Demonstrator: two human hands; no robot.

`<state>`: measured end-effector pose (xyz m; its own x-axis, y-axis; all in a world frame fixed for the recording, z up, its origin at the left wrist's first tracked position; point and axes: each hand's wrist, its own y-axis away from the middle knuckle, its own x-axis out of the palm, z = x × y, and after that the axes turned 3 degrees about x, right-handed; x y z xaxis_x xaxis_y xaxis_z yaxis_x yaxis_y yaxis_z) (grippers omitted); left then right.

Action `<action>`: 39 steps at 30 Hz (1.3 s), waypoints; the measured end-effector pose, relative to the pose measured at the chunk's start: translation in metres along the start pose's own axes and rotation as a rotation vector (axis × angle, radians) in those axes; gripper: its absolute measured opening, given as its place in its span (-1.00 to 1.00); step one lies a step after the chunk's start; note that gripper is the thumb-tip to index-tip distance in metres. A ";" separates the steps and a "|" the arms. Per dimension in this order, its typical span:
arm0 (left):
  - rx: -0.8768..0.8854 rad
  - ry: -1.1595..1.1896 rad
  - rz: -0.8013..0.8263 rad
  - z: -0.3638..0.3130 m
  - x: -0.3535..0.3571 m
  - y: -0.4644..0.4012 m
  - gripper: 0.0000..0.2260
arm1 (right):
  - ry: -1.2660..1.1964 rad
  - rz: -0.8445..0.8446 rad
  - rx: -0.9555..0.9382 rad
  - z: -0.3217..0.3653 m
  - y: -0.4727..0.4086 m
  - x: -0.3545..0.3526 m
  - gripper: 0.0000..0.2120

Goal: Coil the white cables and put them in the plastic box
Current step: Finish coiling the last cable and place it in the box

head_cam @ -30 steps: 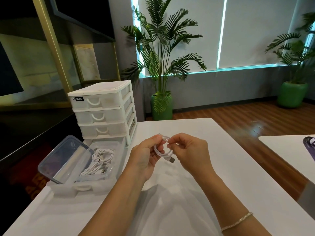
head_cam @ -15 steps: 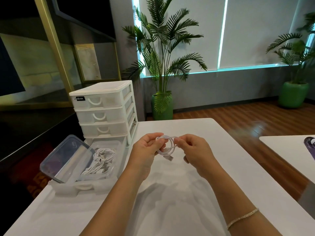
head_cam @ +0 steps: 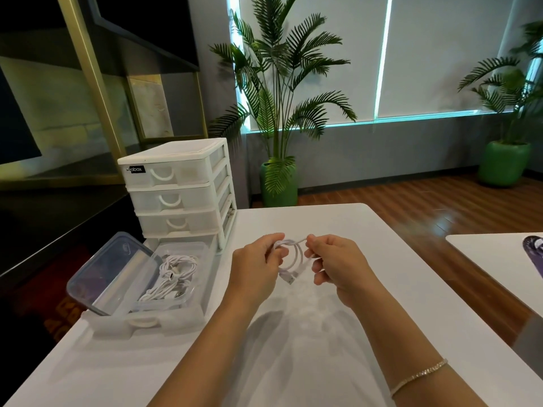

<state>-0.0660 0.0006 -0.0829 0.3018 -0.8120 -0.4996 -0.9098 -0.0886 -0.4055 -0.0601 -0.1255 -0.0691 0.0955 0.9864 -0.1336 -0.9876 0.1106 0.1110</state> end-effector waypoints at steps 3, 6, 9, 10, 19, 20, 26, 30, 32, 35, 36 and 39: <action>0.004 0.031 0.018 0.005 0.000 -0.002 -0.82 | -0.030 -0.009 0.003 0.000 0.002 -0.001 -0.76; -0.228 0.382 0.149 0.002 0.002 -0.001 -0.89 | 0.043 -0.086 -0.085 -0.003 0.000 -0.002 -0.79; -0.335 0.566 0.216 -0.002 0.006 0.002 -0.92 | 0.112 -0.110 -0.174 -0.006 -0.001 -0.002 -0.82; -0.333 0.578 0.209 -0.002 0.007 0.002 -0.92 | 0.115 -0.087 -0.168 -0.005 0.000 -0.002 -0.83; -0.206 0.527 0.089 0.000 0.007 0.001 -0.79 | 0.082 0.144 -0.028 0.003 0.011 -0.004 -0.86; -0.173 0.493 0.100 0.000 0.007 0.001 -0.79 | 0.095 0.162 -0.027 0.004 0.012 -0.005 -0.86; -0.136 0.323 -0.046 0.005 0.006 -0.001 -0.90 | 0.175 0.143 -0.089 0.003 0.008 -0.002 -0.89; -0.144 0.231 -0.184 0.009 0.004 -0.002 -0.87 | 0.397 -0.040 -0.406 -0.002 0.003 0.001 -0.95; -0.129 0.205 -0.214 0.007 0.005 -0.001 -0.91 | 0.568 -0.076 -0.475 -0.005 0.004 0.005 -0.88; -0.189 0.265 -0.231 0.005 0.009 -0.001 -0.91 | 0.700 -0.184 -0.472 -0.010 0.004 0.010 -0.78; -0.239 0.343 -0.222 0.004 0.010 -0.001 -0.92 | 0.710 -0.211 -0.465 -0.010 0.005 0.010 -0.77; -0.388 0.625 -0.172 0.000 0.009 -0.001 -0.94 | 0.735 -0.226 -0.445 -0.006 0.007 0.010 -0.76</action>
<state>-0.0618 -0.0067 -0.0871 0.3365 -0.9340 0.1203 -0.9342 -0.3472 -0.0820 -0.0666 -0.1159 -0.0759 0.3416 0.6027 -0.7212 -0.9262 0.0854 -0.3673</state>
